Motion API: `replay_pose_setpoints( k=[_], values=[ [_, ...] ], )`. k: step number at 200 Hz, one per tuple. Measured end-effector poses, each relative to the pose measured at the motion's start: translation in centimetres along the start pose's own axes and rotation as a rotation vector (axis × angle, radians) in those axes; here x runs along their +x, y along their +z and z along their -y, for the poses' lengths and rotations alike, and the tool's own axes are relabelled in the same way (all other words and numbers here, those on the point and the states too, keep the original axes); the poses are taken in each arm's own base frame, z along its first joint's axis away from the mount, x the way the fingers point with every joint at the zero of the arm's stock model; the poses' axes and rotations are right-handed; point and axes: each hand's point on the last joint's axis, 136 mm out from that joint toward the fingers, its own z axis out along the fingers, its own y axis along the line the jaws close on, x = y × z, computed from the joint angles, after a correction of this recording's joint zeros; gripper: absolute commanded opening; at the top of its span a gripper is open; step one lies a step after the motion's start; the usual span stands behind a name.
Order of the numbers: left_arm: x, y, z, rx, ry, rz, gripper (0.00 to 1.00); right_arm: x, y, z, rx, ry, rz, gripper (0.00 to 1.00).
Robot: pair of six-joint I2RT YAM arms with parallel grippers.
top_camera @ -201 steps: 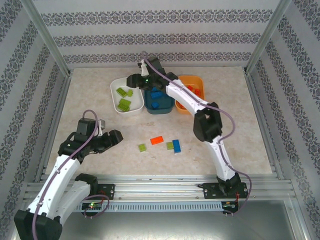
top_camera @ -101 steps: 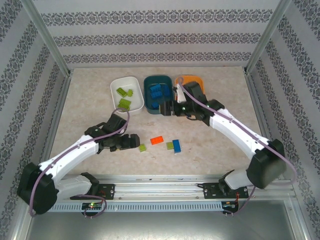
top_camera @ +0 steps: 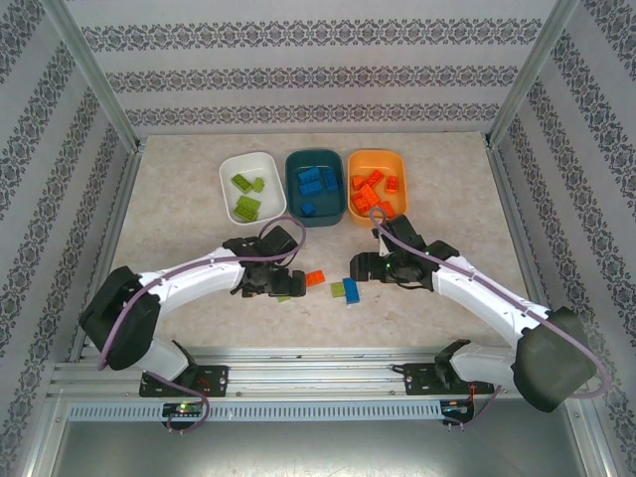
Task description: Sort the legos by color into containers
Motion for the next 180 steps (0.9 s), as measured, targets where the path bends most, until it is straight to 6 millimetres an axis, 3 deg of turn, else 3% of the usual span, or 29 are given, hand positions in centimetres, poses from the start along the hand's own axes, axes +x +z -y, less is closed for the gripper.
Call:
replay_pose_setpoints(
  k=[24,91,136,180],
  values=[
    [0.2,1.1,-0.5,-0.037,-0.011,-0.02,0.99,0.8,0.5,0.6,0.012,0.011,-0.02,0.81],
    [-0.3,3.1,-0.1,-0.062,-0.038,-0.045,0.79,1.5,1.5,1.1,0.027,0.018,-0.045,0.82],
    [-0.3,3.5,-0.5,-0.081,-0.049,-0.046,0.64,1.8,2.2,1.4,0.035,0.021,-0.061,0.82],
    [-0.4,3.7,-0.3,-0.074,-0.048,-0.043,0.41,1.6,2.3,1.3,0.033,0.02,-0.057,0.83]
  ],
)
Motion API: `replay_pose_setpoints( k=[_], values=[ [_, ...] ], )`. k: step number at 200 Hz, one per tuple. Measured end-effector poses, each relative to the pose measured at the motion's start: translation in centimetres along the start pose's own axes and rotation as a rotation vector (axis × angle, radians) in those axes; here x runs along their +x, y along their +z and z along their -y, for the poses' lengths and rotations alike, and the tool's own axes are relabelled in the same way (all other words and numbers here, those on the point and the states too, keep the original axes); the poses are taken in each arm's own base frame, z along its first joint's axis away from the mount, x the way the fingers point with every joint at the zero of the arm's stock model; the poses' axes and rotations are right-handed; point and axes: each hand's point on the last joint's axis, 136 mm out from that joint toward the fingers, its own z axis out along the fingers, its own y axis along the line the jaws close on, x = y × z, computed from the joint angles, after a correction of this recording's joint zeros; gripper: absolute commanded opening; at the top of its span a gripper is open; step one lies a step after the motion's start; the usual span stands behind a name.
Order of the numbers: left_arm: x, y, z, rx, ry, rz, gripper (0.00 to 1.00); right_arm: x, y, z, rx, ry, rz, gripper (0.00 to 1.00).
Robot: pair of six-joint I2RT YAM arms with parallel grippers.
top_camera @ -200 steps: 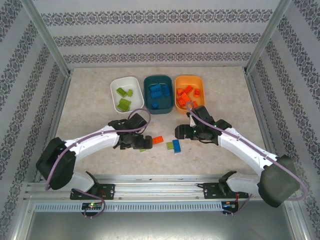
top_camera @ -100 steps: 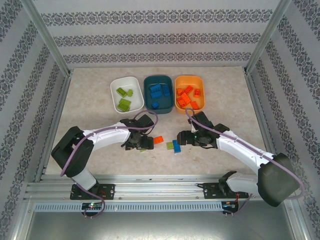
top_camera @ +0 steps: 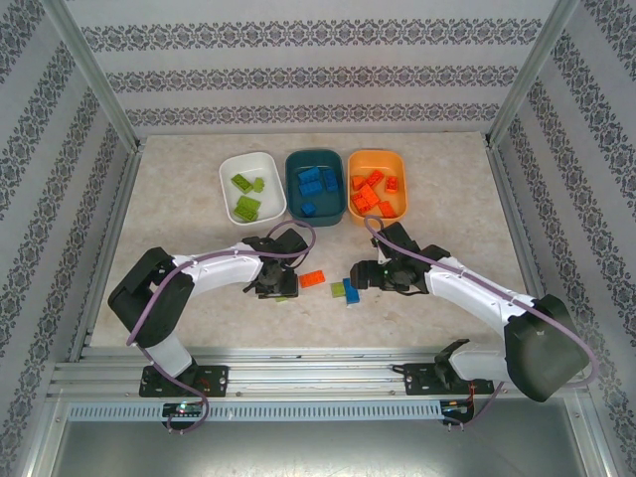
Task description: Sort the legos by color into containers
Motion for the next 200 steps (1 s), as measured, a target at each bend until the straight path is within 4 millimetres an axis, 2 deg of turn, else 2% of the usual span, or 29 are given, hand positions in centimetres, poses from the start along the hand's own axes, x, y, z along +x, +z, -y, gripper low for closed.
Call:
replay_pose_setpoints(
  k=[77,102,124,164,184,200],
  values=[
    [-0.1,-0.1,0.4,0.019,0.007,0.001,0.39,-0.1,0.1,-0.1,-0.002,0.001,0.003,0.83],
    [-0.8,-1.3,0.3,0.041,0.014,0.023,0.39,-0.1,0.2,0.0,0.0,0.003,-0.001,0.83],
    [-3.1,-4.0,0.1,0.08,0.004,0.079,0.39,0.1,0.3,0.0,0.003,0.003,-0.008,0.83],
    [-8.6,-11.2,-0.9,0.167,-0.034,0.244,0.39,0.5,0.8,0.0,0.01,0.001,-0.026,0.83],
    [-10.2,-14.0,-1.7,0.188,-0.042,0.3,0.39,0.7,0.9,-0.2,0.01,-0.006,-0.035,0.83],
    [-11.2,-15.6,-2.4,0.192,-0.043,0.328,0.39,0.7,1.0,-0.2,0.011,-0.006,-0.036,0.83]
  ],
)
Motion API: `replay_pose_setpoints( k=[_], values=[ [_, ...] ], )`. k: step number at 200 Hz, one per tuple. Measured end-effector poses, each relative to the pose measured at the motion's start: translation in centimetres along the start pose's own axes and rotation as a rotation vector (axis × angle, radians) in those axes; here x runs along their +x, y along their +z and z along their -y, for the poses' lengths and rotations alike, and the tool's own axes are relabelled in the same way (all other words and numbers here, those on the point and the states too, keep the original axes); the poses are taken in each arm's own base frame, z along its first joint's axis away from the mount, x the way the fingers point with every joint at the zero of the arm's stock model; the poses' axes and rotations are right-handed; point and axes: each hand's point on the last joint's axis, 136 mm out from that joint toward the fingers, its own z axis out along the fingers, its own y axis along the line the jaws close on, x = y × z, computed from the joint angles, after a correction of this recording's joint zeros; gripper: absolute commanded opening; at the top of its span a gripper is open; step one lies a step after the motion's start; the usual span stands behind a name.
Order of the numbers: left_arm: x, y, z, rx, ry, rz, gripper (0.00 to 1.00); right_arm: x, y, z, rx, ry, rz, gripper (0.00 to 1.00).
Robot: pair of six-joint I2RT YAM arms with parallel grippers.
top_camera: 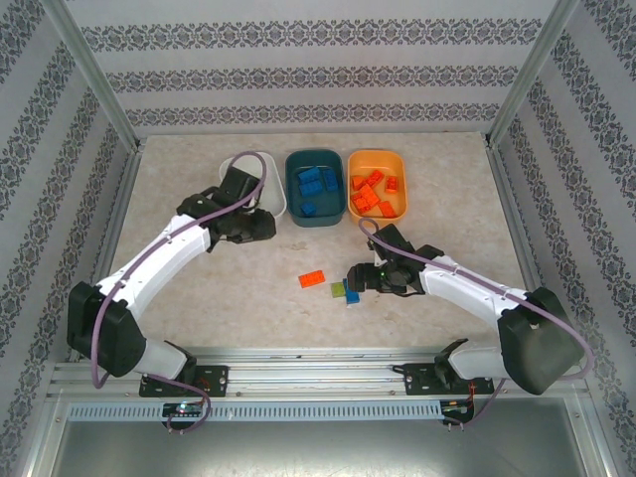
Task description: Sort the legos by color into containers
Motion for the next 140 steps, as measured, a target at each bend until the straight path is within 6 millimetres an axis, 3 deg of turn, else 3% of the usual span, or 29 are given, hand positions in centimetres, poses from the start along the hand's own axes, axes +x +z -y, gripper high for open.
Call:
replay_pose_setpoints(
  k=[38,64,93,140],
  values=[
    [-4.7,-2.1,-1.2,-0.001,-0.016,0.065,0.39,0.4,0.4,-0.2,0.006,-0.008,-0.016,0.83],
    [-8.5,-1.4,-2.1,-0.022,-0.023,0.092,0.4,0.7,0.5,-0.6,0.008,-0.013,-0.023,0.83],
    [-12.0,2.6,-4.1,-0.057,-0.052,0.058,0.4,0.8,0.5,-0.8,0.015,-0.02,-0.019,0.84],
    [-14.2,9.9,-6.9,-0.108,-0.074,-0.029,0.4,1.2,0.6,-0.9,0.034,-0.02,-0.024,0.84]
  ],
)
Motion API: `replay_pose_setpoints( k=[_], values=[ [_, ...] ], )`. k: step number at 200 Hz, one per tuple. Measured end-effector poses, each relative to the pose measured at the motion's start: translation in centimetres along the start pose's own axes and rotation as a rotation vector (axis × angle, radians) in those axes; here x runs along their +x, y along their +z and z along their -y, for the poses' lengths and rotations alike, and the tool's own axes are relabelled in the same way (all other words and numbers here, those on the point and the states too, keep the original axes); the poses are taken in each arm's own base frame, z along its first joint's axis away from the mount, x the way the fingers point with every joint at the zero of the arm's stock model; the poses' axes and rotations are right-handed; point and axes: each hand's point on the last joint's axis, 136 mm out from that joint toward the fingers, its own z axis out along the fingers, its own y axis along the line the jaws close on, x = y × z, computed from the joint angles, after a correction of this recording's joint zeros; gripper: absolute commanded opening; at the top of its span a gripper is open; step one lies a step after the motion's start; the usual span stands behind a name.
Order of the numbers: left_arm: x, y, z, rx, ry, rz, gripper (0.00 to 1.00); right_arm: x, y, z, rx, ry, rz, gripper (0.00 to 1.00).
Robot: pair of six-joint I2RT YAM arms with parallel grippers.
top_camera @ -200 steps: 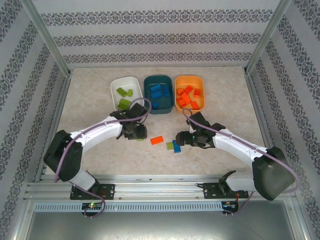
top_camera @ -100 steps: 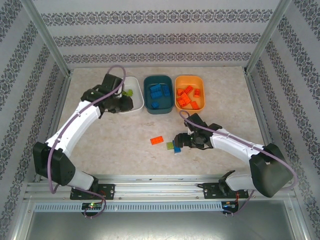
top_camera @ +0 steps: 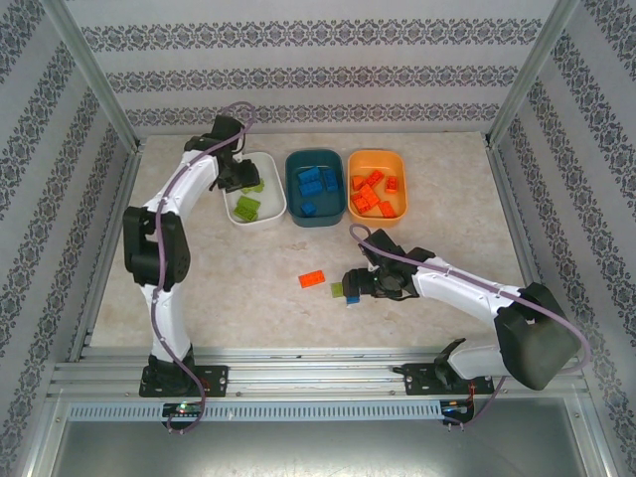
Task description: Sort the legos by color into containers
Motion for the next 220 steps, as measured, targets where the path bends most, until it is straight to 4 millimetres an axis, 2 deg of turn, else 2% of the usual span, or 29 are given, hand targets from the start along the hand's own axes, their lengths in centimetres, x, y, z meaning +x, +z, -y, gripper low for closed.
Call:
replay_pose_setpoints(
  k=[21,73,117,153,187,220],
  values=[
    [-0.7,1.7,0.1,-0.002,0.003,-0.011,0.4,0.1,0.1,0.2,0.008,0.005,0.0,0.84],
    [-2.2,3.3,0.6,0.006,0.012,-0.005,0.41,0.5,0.2,0.4,0.02,0.008,-0.012,0.84],
    [-1.5,4.4,0.3,0.001,0.011,-0.045,0.54,0.8,0.2,0.6,0.026,0.012,-0.021,0.84],
    [-1.3,4.3,0.5,0.011,0.009,-0.054,0.56,1.0,0.2,0.3,0.025,0.001,-0.025,0.84],
    [-1.6,3.0,1.0,0.029,0.012,-0.04,0.58,1.6,0.6,-0.2,0.029,-0.022,-0.04,0.85],
    [-1.7,-1.1,1.8,0.072,0.017,0.009,0.6,1.5,0.4,-0.7,0.03,-0.036,-0.034,0.85]
  ],
)
